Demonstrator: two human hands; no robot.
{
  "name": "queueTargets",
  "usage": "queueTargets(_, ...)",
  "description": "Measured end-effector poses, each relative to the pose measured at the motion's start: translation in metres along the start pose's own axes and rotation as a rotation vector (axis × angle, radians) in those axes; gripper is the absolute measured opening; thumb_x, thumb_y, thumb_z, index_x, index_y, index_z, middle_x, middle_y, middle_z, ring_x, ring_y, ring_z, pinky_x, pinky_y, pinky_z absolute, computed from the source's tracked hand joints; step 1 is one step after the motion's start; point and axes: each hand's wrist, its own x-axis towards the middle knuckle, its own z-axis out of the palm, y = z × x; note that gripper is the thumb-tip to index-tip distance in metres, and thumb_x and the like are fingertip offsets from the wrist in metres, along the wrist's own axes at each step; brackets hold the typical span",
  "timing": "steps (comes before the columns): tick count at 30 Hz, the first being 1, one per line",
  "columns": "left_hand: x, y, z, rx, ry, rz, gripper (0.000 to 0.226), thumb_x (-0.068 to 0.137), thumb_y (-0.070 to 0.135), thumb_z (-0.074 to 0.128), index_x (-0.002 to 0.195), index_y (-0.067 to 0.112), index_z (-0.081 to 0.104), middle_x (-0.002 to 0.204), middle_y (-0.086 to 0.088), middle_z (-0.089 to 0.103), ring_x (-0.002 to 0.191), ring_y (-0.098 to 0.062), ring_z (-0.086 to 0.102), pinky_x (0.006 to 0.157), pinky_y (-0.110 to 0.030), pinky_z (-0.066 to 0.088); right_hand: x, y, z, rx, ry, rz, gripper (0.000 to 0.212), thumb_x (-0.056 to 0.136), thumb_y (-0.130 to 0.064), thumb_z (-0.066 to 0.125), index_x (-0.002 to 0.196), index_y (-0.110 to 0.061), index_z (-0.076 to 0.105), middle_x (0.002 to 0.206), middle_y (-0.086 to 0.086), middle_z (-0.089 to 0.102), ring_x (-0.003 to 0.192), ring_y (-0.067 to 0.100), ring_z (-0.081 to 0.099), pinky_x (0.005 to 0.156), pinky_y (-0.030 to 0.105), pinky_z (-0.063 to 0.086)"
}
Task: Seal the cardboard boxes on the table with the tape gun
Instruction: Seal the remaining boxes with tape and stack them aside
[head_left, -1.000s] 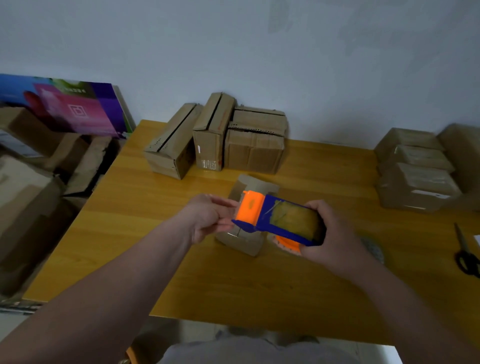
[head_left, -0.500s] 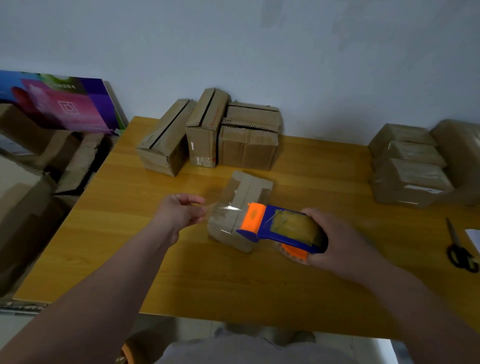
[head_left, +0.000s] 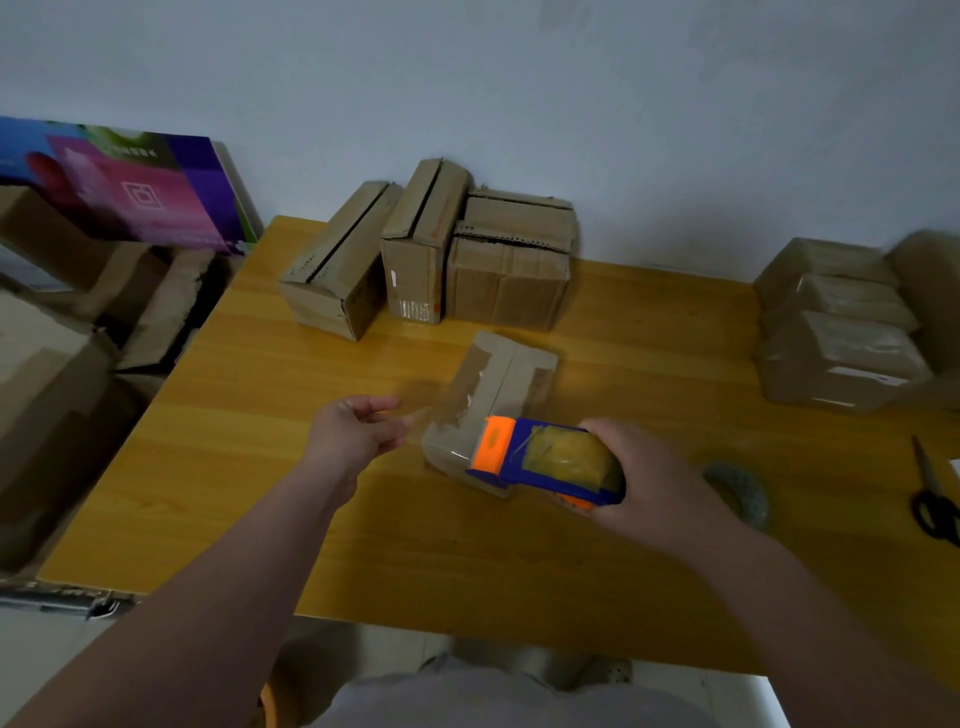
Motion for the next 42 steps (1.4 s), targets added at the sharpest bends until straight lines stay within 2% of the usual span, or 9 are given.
queueTargets(4, 0.002, -0.004, -0.004, -0.018, -0.007, 0.027, 0.038, 0.08, -0.01, 0.068, 0.115, 0.003, 0.062, 0.087, -0.014, 0.056, 0.071, -0.014, 0.057, 0.058, -0.014, 0.052, 0.001, 0.001, 0.002, -0.035, 0.0, 0.009, 0.074, 0.072, -0.026, 0.078, 0.136, -0.029, 0.039, 0.122, -0.006, 0.047, 0.108, 0.012, 0.048, 0.082, 0.029, 0.049)
queueTargets(10, 0.001, -0.008, -0.002, -0.016, 0.039, 0.067, 0.043, 0.082, -0.008, 0.066, 0.122, 0.006, 0.06, 0.079, -0.006, 0.058, 0.071, -0.012, 0.058, 0.061, -0.013, 0.052, 0.003, -0.001, 0.0, -0.031, -0.001, 0.009, 0.076, 0.074, -0.029, 0.079, 0.138, -0.029, 0.037, 0.124, -0.005, 0.046, 0.106, 0.012, 0.047, 0.084, 0.032, 0.049)
queueTargets(18, -0.002, -0.004, 0.001, -0.223, -0.035, -0.101, 0.044, 0.088, -0.014, 0.053, 0.129, 0.005, 0.053, 0.101, -0.004, 0.063, 0.081, -0.012, 0.058, 0.075, -0.023, 0.051, 0.002, -0.004, -0.01, -0.035, 0.003, 0.0, 0.076, 0.072, -0.024, 0.078, 0.137, -0.029, 0.038, 0.123, -0.006, 0.046, 0.108, 0.012, 0.046, 0.083, 0.032, 0.047)
queueTargets(22, -0.004, -0.005, -0.002, 0.018, -0.035, -0.008, 0.045, 0.085, -0.01, 0.062, 0.127, 0.004, 0.056, 0.118, -0.009, 0.06, 0.099, -0.016, 0.059, 0.085, -0.027, 0.05, -0.001, -0.01, -0.02, -0.079, 0.043, -0.045, 0.074, 0.072, -0.02, 0.076, 0.135, -0.03, 0.04, 0.115, -0.012, 0.042, 0.103, 0.01, 0.046, 0.074, 0.025, 0.043)
queueTargets(25, -0.003, -0.004, -0.009, 0.23, -0.018, 0.036, 0.039, 0.078, 0.003, 0.076, 0.115, 0.007, 0.065, 0.115, -0.008, 0.063, 0.104, -0.021, 0.061, 0.097, -0.036, 0.048, -0.003, -0.014, -0.03, -0.116, 0.067, -0.062, 0.074, 0.072, -0.021, 0.076, 0.135, -0.032, 0.039, 0.112, -0.015, 0.039, 0.099, 0.007, 0.044, 0.071, 0.021, 0.041)
queueTargets(31, -0.007, -0.002, -0.009, 0.085, -0.096, -0.156, 0.023, 0.086, 0.013, 0.069, 0.099, -0.005, 0.065, 0.067, -0.008, 0.06, 0.059, -0.011, 0.058, 0.059, -0.015, 0.055, -0.004, -0.025, -0.041, -0.154, 0.089, -0.12, 0.076, 0.071, -0.02, 0.078, 0.136, -0.031, 0.04, 0.112, -0.015, 0.04, 0.094, 0.002, 0.041, 0.065, 0.012, 0.036)
queueTargets(35, -0.014, 0.003, -0.011, -0.089, -0.192, -0.255, 0.004, 0.087, 0.003, 0.064, 0.086, 0.006, 0.062, 0.067, -0.006, 0.056, 0.049, -0.009, 0.05, 0.055, -0.02, 0.056, -0.004, -0.029, -0.043, -0.149, 0.084, -0.129, 0.076, 0.071, -0.018, 0.078, 0.137, -0.029, 0.041, 0.109, -0.017, 0.037, 0.092, 0.001, 0.04, 0.062, 0.011, 0.034)
queueTargets(38, -0.017, 0.005, -0.012, -0.157, -0.269, -0.258, 0.015, 0.089, 0.0, 0.059, 0.081, 0.012, 0.058, 0.083, -0.008, 0.062, 0.045, -0.007, 0.047, 0.048, -0.02, 0.049, -0.005, -0.028, -0.043, -0.146, 0.081, -0.131, 0.077, 0.07, -0.019, 0.079, 0.137, -0.028, 0.042, 0.109, -0.015, 0.038, 0.093, 0.002, 0.042, 0.063, 0.011, 0.034)
queueTargets(42, -0.02, 0.007, -0.011, -0.178, -0.331, -0.268, 0.014, 0.092, 0.0, 0.055, 0.104, 0.004, 0.059, 0.064, 0.0, 0.059, 0.045, -0.006, 0.044, 0.047, -0.02, 0.048, -0.007, -0.029, -0.043, -0.159, 0.082, -0.138, 0.077, 0.07, -0.02, 0.078, 0.137, -0.029, 0.041, 0.109, -0.016, 0.037, 0.092, 0.001, 0.04, 0.062, 0.011, 0.033)
